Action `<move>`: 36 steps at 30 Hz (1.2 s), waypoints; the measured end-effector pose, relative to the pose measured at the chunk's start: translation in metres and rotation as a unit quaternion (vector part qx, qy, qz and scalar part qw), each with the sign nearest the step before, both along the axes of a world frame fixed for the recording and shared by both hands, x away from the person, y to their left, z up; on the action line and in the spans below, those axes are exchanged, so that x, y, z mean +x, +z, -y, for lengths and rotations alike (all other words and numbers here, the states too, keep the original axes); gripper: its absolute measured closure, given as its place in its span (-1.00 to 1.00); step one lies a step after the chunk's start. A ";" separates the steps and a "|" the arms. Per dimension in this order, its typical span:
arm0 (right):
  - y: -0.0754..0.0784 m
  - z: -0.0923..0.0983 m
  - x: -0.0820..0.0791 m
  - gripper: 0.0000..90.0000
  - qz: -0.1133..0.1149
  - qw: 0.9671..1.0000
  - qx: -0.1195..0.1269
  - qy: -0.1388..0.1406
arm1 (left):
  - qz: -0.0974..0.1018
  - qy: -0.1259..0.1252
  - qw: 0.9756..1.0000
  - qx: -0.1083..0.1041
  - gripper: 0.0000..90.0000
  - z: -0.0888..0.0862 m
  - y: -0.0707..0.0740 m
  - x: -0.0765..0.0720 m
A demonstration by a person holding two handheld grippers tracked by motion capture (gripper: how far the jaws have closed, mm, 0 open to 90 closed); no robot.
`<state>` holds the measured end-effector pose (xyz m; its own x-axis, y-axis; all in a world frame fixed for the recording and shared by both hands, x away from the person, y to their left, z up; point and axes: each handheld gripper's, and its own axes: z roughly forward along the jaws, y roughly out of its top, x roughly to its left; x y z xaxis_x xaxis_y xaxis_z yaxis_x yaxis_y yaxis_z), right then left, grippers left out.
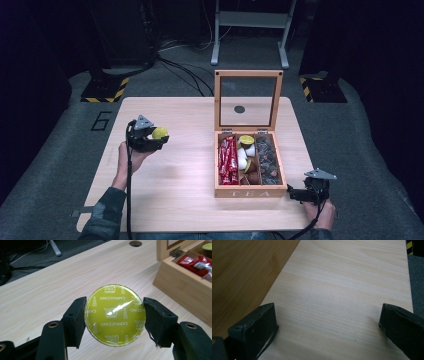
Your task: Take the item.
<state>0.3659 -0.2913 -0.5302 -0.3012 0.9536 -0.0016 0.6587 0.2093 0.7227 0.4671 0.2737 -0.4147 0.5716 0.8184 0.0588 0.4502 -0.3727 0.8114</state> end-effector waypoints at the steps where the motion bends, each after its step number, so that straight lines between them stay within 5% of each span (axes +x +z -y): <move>1: 0.000 0.000 0.000 -0.98 0.001 1.000 0.000 0.000 | -0.004 0.001 1.000 0.000 -0.16 -0.001 -0.002 0.001; 36: 0.000 0.000 0.000 -0.98 0.001 1.000 0.000 0.001 | -0.087 0.029 0.996 -0.002 -0.16 -0.005 -0.067 0.039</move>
<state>0.3657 -0.2914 -0.5301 -0.3036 0.9528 -0.0023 0.6567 0.2110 0.7240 0.5061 0.2790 -0.4820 0.5239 0.8508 -0.0404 0.6056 -0.3387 0.7201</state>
